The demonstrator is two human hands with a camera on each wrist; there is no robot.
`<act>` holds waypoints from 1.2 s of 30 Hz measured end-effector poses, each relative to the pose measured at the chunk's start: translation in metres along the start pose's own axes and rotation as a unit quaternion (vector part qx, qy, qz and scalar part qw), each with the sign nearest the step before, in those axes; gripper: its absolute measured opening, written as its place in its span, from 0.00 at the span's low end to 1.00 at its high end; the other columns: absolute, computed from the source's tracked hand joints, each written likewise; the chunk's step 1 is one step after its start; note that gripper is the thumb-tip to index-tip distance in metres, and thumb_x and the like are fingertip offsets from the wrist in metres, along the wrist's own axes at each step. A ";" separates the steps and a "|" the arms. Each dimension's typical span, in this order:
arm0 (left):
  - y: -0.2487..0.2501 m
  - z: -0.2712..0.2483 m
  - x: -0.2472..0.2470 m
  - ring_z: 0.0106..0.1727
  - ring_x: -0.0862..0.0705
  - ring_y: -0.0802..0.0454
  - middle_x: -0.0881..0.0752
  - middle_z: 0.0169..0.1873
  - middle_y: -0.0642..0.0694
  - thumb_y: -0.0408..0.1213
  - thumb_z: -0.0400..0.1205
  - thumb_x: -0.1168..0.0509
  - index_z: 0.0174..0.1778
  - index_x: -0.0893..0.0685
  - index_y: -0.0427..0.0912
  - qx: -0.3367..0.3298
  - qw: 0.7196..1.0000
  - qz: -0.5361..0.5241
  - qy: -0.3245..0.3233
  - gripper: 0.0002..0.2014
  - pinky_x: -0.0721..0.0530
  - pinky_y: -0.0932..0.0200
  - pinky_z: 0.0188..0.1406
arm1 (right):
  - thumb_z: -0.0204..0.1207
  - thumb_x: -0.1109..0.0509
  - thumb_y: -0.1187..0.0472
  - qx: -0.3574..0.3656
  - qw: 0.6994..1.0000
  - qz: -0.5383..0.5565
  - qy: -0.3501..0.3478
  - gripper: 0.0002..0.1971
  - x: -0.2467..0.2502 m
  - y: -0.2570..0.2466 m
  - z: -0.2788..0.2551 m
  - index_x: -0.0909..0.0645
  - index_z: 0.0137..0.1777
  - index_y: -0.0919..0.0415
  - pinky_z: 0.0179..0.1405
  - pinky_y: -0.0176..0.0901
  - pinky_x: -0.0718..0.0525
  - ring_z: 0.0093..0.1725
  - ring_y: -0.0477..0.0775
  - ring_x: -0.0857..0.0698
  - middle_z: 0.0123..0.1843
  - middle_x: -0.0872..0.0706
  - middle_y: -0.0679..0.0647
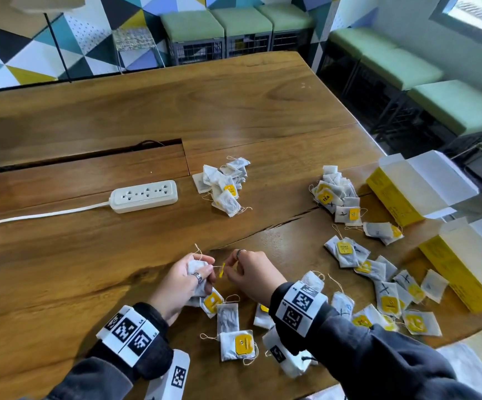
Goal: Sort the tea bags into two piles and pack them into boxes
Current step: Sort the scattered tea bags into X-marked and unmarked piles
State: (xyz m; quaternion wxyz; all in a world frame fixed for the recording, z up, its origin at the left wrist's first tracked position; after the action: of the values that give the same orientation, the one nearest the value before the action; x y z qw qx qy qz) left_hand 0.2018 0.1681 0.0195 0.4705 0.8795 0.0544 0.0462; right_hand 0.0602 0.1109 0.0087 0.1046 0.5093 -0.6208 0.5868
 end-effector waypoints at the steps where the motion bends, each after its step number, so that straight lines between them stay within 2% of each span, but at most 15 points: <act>1: 0.000 0.000 0.000 0.29 0.19 0.56 0.18 0.35 0.45 0.32 0.83 0.40 0.52 0.21 0.43 0.008 1.000 -0.012 -0.001 0.05 0.19 0.62 0.22 | 0.78 0.36 0.55 0.001 1.000 0.006 0.000 0.09 0.000 0.000 0.000 0.18 0.50 0.57 0.38 0.40 0.23 0.36 0.49 0.24 0.30 0.25 0.45; 4: 0.000 0.000 -0.001 0.29 0.19 0.56 0.18 0.34 0.46 0.32 0.83 0.40 0.52 0.21 0.42 0.009 1.000 -0.026 -0.007 0.05 0.18 0.61 0.22 | 0.77 0.36 0.51 -0.022 0.999 0.026 -0.014 0.11 -0.001 0.001 -0.002 0.18 0.53 0.53 0.35 0.40 0.23 0.30 0.45 0.26 0.28 0.28 0.42; 8: 0.001 -0.001 -0.001 0.28 0.21 0.55 0.19 0.32 0.46 0.32 0.84 0.42 0.50 0.22 0.43 -0.013 1.000 -0.016 -0.018 0.04 0.21 0.61 0.25 | 0.75 0.33 0.44 -0.031 0.999 0.030 -0.029 0.15 -0.002 0.001 -0.003 0.18 0.53 0.53 0.26 0.32 0.32 0.29 0.39 0.29 0.30 0.29 0.42; 11: 0.002 -0.003 -0.003 0.30 0.22 0.55 0.20 0.31 0.47 0.32 0.84 0.42 0.50 0.23 0.43 -0.024 0.999 -0.012 -0.024 0.04 0.20 0.59 0.30 | 0.72 0.30 0.43 -0.047 0.998 0.037 -0.031 0.13 -0.004 0.002 -0.002 0.23 0.48 0.50 0.30 0.37 0.27 0.29 0.39 0.28 0.30 0.28 0.42; 14: 0.003 -0.004 -0.005 0.31 0.22 0.54 0.19 0.31 0.47 0.32 0.84 0.42 0.50 0.22 0.43 -0.042 0.999 -0.005 -0.018 0.04 0.19 0.58 0.32 | 0.73 0.32 0.44 -0.073 0.995 0.051 -0.033 0.12 -0.004 0.001 -0.001 0.28 0.46 0.50 0.38 0.43 0.22 0.34 0.44 0.23 0.32 0.26 0.43; 16: 0.004 -0.004 -0.006 0.30 0.21 0.56 0.19 0.32 0.46 0.32 0.84 0.42 0.50 0.22 0.42 -0.054 0.998 -0.003 -0.013 0.04 0.18 0.59 0.33 | 0.74 0.35 0.46 -0.075 0.994 0.074 -0.027 0.11 0.000 -0.002 -0.001 0.27 0.45 0.52 0.38 0.40 0.23 0.34 0.44 0.23 0.32 0.24 0.43; 21: 0.005 -0.005 -0.006 0.28 0.21 0.58 0.19 0.31 0.47 0.31 0.84 0.42 0.50 0.22 0.41 -0.068 0.997 0.002 -0.023 0.04 0.19 0.61 0.30 | 0.77 0.35 0.46 -0.047 0.997 0.056 -0.033 0.11 0.006 -0.004 -0.002 0.24 0.43 0.54 0.27 0.31 0.32 0.30 0.40 0.27 0.31 0.26 0.43; 26: 0.006 -0.006 -0.005 0.28 0.22 0.57 0.19 0.30 0.49 0.32 0.84 0.43 0.51 0.22 0.43 -0.068 0.997 0.009 -0.039 0.05 0.19 0.59 0.31 | 0.77 0.34 0.48 -0.031 0.998 0.033 -0.042 0.08 0.005 -0.005 -0.002 0.24 0.42 0.50 0.30 0.35 0.28 0.35 0.46 0.24 0.33 0.24 0.46; 29: 0.005 -0.006 -0.005 0.28 0.21 0.57 0.19 0.31 0.49 0.32 0.84 0.42 0.51 0.22 0.44 -0.063 0.997 0.009 -0.038 0.05 0.18 0.59 0.31 | 0.77 0.34 0.48 -0.025 0.999 0.025 -0.019 0.07 0.005 -0.008 -0.003 0.21 0.44 0.49 0.28 0.36 0.29 0.30 0.43 0.27 0.29 0.27 0.44; 33: 0.003 -0.004 -0.001 0.30 0.21 0.55 0.19 0.33 0.46 0.33 0.84 0.41 0.49 0.22 0.45 -0.060 0.998 0.004 0.008 0.04 0.18 0.59 0.29 | 0.75 0.32 0.45 0.004 1.000 0.025 0.015 0.10 0.007 -0.007 -0.005 0.16 0.46 0.49 0.33 0.39 0.27 0.36 0.47 0.25 0.33 0.25 0.46; 36: 0.004 0.001 0.003 0.33 0.20 0.52 0.19 0.34 0.46 0.35 0.84 0.40 0.49 0.22 0.48 -0.054 0.998 0.029 0.029 0.04 0.19 0.60 0.27 | 0.73 0.28 0.48 0.044 0.998 0.045 0.022 0.07 0.007 -0.004 -0.005 0.14 0.44 0.50 0.31 0.36 0.29 0.33 0.41 0.28 0.33 0.26 0.44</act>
State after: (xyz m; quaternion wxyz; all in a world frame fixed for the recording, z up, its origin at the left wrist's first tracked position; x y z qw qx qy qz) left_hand 0.2046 0.1661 0.0222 0.5140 0.8523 0.0406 0.0883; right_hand 0.0574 0.1125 0.0180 0.0691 0.4714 -0.6141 0.6291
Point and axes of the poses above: each hand's wrist, its own z-axis towards the middle knuckle, its own x-axis out of the back of the hand, y = z × x, the point moved 1 cm from there along z, towards the middle knuckle
